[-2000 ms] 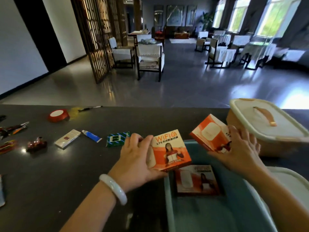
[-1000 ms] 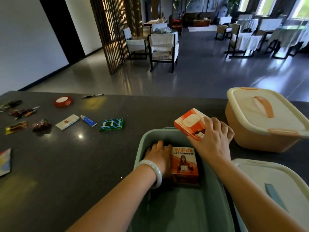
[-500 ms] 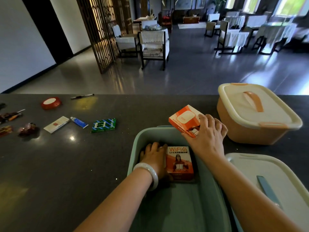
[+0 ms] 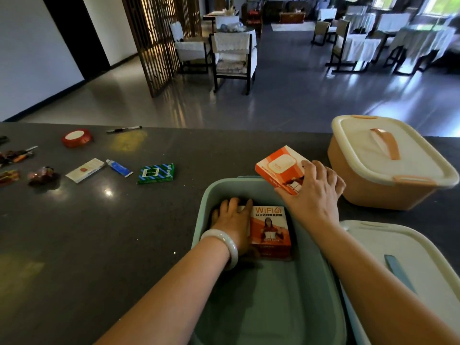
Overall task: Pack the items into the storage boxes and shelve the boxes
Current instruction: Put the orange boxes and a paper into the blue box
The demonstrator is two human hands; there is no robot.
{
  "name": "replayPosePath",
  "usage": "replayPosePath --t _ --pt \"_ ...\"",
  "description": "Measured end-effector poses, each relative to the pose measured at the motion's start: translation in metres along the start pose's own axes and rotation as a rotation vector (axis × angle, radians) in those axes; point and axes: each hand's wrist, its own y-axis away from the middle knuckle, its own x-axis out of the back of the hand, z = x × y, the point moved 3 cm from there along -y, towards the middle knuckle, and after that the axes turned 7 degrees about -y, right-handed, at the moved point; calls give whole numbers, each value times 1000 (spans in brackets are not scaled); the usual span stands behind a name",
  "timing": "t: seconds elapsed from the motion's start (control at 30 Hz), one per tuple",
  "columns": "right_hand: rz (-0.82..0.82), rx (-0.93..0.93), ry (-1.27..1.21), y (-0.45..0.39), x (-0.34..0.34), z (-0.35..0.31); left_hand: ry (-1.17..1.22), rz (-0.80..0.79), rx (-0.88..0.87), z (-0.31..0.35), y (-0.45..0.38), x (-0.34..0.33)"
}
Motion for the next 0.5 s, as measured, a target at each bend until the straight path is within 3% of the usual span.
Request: replayPosePath --t 0.1,0.2,0.27,0.37,0.43,0.5 --pt "-14 5 4 0 0 -1 46 103 -24 2 14 13" --pt "-15 -2 -16 -1 -1 -1 150 421 -30 -13 36 32" --pt "-16 4 -17 -1 0 -2 234 561 63 -34 47 38" --pt "-32 28 -67 -1 2 -5 415 361 212 -61 49 28" --pt "-64 55 -150 1 4 -10 632 218 185 -67 47 16" --pt "-141 100 -234 6 6 -16 827 182 147 -67 46 7"
